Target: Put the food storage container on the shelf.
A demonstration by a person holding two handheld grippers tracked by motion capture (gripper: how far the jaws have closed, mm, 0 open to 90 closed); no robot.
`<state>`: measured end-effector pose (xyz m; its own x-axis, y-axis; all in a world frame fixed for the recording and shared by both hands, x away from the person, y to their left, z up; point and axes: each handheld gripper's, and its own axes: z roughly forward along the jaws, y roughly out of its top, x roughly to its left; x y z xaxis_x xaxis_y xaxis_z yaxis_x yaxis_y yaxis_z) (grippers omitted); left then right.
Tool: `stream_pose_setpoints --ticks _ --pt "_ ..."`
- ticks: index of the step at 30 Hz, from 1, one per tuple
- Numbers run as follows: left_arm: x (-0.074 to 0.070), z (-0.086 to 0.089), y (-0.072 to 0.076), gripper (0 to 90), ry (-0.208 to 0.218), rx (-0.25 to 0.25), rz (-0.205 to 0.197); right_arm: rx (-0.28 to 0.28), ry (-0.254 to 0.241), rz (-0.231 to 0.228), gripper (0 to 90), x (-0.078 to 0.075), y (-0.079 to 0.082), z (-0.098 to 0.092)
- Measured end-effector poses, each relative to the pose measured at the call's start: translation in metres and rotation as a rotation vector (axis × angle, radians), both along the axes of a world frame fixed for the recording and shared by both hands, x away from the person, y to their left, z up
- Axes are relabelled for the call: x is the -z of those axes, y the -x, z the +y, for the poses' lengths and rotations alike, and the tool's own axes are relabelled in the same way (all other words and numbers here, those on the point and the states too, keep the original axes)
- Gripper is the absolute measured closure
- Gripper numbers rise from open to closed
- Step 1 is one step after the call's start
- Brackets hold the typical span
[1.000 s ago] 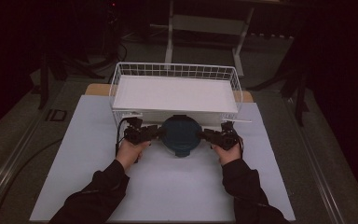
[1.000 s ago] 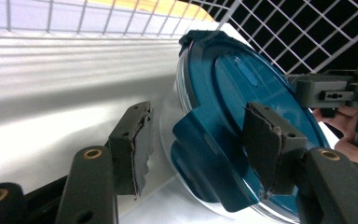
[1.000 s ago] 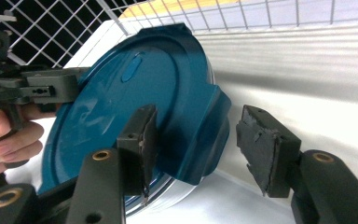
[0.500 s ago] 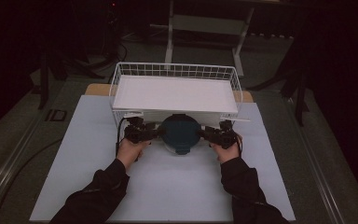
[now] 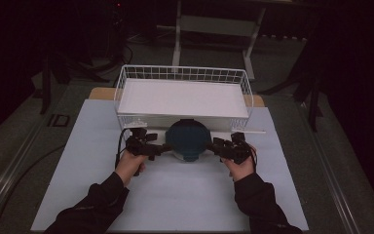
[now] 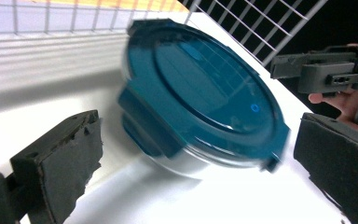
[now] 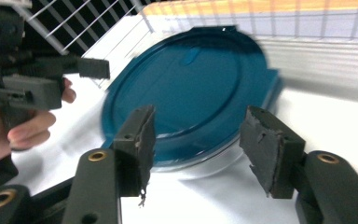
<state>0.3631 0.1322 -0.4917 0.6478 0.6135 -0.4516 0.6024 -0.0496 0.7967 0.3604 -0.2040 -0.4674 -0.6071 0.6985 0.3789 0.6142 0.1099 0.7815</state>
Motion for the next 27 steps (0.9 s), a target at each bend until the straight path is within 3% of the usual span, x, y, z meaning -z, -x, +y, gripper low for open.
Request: stream_pose_setpoints --ticks 8,13,20,27 --pt "-0.012 0.003 0.025 1.4 -0.022 0.025 -0.038 -0.062 0.001 0.012 58.0 0.001 0.024 0.013" --pt "-0.013 0.005 0.041 1.4 -0.036 0.036 -0.050 -0.092 0.035 0.019 68.3 0.007 0.035 0.023" --pt "-0.013 0.005 0.061 1.3 -0.064 0.050 -0.080 -0.133 0.098 0.038 89.5 0.018 0.040 0.036" --pt "-0.008 0.008 0.077 1.4 -0.075 0.040 -0.121 -0.156 0.106 0.054 89.8 0.025 0.034 0.046"
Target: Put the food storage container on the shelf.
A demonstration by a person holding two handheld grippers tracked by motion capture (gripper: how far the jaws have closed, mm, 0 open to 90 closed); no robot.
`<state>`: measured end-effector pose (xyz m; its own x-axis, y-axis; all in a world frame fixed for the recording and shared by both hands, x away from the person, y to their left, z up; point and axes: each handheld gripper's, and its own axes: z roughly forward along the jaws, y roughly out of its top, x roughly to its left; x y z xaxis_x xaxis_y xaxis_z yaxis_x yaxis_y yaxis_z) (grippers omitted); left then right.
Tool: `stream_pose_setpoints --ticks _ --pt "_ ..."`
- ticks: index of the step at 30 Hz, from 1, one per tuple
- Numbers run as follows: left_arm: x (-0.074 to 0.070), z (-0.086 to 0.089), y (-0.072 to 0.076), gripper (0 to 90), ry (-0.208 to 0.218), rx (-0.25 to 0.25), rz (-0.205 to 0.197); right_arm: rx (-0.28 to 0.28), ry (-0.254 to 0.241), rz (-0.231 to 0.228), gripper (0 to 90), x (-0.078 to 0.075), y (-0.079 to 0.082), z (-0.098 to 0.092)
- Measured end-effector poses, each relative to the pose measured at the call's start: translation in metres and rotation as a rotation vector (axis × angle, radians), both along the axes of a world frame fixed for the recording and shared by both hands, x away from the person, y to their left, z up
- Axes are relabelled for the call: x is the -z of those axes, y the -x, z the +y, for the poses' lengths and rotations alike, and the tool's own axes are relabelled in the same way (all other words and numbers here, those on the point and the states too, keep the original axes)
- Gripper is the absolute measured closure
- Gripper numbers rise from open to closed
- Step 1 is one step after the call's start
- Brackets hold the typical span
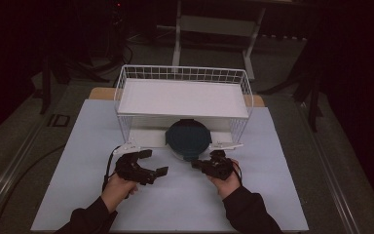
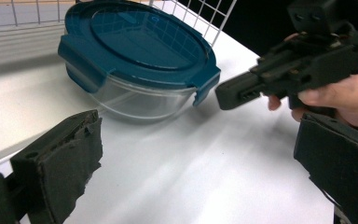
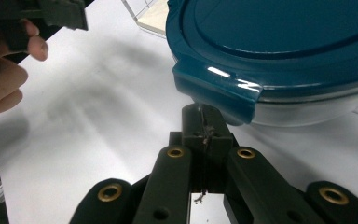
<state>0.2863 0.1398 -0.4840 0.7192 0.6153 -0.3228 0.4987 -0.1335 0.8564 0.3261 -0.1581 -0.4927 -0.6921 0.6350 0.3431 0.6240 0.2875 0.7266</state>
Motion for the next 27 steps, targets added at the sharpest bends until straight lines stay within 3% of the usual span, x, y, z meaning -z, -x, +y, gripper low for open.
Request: stream_pose_setpoints --ticks 9,19,27 --pt "0.006 0.004 0.000 1.4 0.032 -0.022 -0.011 0.001 -0.001 -0.005 89.8 0.001 -0.008 0.007" --pt "0.006 0.005 0.001 1.4 0.030 -0.048 -0.034 0.024 0.006 -0.019 89.7 0.001 -0.025 0.017" --pt "0.006 0.004 0.001 1.4 0.029 -0.034 -0.035 0.048 0.010 -0.032 89.7 0.002 -0.039 0.020"
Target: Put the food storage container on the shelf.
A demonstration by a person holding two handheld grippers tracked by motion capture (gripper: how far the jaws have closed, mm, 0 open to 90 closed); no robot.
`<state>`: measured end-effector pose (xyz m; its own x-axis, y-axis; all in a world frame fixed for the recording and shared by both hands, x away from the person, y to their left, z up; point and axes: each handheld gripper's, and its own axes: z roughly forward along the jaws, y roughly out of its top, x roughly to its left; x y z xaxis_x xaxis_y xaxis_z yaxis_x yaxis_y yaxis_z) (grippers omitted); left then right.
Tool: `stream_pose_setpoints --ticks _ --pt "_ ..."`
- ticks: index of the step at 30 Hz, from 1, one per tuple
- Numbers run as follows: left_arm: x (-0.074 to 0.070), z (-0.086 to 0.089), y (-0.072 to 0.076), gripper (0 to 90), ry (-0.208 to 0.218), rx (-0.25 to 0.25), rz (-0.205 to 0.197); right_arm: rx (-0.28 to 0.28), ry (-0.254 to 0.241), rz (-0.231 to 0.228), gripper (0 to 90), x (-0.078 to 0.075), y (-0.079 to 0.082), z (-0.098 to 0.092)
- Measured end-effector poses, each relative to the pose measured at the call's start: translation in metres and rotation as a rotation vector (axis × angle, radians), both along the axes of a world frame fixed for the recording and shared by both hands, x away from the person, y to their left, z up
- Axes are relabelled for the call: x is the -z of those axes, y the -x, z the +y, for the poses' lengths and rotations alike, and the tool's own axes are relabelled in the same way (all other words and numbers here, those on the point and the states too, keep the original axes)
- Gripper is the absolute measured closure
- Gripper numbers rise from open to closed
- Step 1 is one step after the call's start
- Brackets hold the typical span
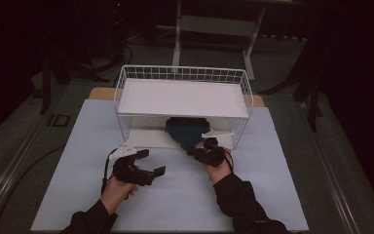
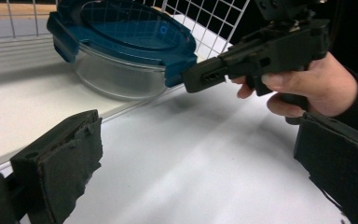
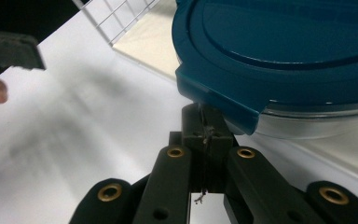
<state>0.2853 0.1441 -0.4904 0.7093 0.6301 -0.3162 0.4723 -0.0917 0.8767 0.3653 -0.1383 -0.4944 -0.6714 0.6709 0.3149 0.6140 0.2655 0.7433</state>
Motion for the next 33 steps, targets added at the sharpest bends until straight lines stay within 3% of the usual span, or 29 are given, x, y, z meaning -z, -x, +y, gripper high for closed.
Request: stream_pose_setpoints --ticks 6,15,18,27,30,31,33 --pt "0.002 -0.002 0.000 1.4 -0.001 0.012 0.005 0.017 -0.004 -0.003 89.0 0.001 -0.008 0.001" --pt "0.003 -0.002 0.000 1.4 0.004 0.013 0.007 0.035 0.030 -0.004 89.1 0.006 -0.020 0.004" --pt "0.003 -0.002 0.001 1.4 0.001 0.016 0.002 0.037 0.012 0.011 89.2 0.008 -0.024 0.002" --pt "0.003 -0.003 0.002 1.4 -0.016 0.020 -0.008 0.003 -0.010 -0.012 80.1 0.003 -0.009 0.005" --pt "0.002 -0.004 0.003 1.4 -0.023 0.025 -0.017 -0.010 -0.022 -0.027 64.1 0.002 -0.001 0.004" --pt "0.001 -0.004 0.004 1.4 -0.022 0.030 -0.021 -0.021 -0.023 -0.049 49.5 0.001 0.003 0.003" --pt "0.000 -0.005 0.004 1.4 -0.025 0.032 -0.026 -0.018 -0.039 -0.058 36.8 0.001 0.006 0.000"
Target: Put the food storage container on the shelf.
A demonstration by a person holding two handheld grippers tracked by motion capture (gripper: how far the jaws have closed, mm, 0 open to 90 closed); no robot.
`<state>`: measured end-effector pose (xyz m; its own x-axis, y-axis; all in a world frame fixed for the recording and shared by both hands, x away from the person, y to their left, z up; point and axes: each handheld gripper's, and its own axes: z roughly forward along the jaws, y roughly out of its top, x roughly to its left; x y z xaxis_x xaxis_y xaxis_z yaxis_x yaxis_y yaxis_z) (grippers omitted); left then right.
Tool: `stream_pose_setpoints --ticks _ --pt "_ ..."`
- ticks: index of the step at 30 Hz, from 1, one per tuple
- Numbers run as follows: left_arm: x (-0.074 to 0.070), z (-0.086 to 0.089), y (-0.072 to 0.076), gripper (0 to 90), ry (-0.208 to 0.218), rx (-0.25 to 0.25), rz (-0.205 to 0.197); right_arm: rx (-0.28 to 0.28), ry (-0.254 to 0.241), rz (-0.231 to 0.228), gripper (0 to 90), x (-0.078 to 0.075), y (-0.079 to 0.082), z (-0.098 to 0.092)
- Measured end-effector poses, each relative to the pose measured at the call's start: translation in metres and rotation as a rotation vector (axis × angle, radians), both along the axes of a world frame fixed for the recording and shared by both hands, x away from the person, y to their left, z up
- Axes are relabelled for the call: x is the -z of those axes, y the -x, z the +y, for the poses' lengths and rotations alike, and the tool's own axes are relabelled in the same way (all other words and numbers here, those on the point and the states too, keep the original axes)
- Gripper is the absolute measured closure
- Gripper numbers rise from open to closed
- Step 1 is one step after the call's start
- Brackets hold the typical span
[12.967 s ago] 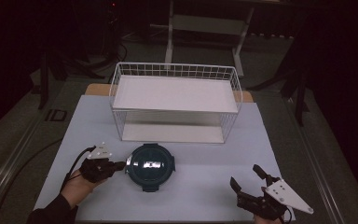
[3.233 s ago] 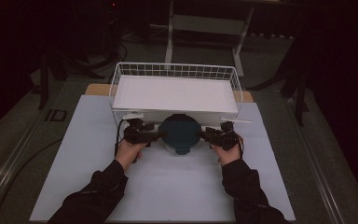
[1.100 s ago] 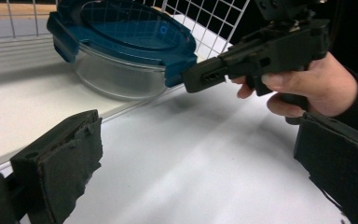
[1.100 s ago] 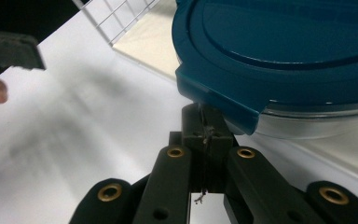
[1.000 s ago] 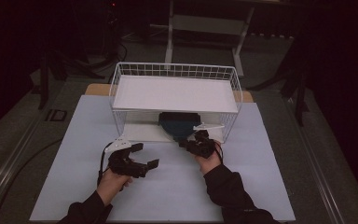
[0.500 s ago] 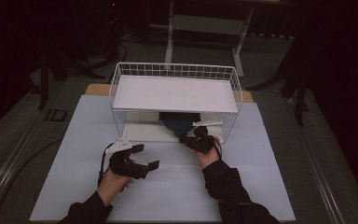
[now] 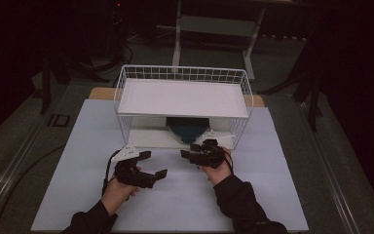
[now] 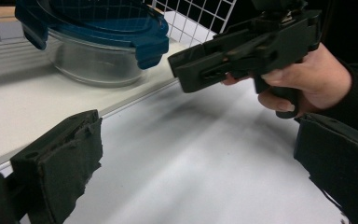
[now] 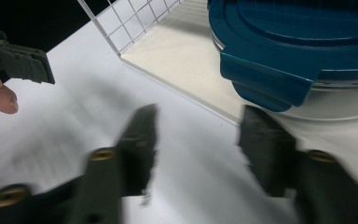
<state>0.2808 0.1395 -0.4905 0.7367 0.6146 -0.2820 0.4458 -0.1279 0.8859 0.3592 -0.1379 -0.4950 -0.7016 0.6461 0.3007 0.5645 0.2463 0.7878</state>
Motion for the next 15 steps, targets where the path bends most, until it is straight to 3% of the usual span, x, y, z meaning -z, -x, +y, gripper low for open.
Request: stream_pose_setpoints --ticks 1,2,4,8,15 --pt "0.000 0.000 0.000 1.4 0.000 0.000 0.000 0.000 0.000 0.000 36.8 0.000 0.000 0.000" --pt "-0.001 0.000 0.001 1.4 -0.003 0.002 -0.004 -0.011 -0.013 -0.005 28.7 0.000 0.001 -0.002" --pt "-0.003 0.000 0.002 1.4 -0.005 0.008 -0.011 -0.038 -0.043 -0.011 20.6 -0.001 0.007 -0.006" --pt "-0.006 0.000 0.005 1.4 -0.004 0.023 -0.018 -0.052 -0.063 -0.029 17.6 -0.004 0.015 -0.013" --pt "-0.009 0.001 0.010 1.4 -0.009 0.037 -0.027 -0.045 -0.048 -0.062 17.6 -0.008 0.029 -0.025"
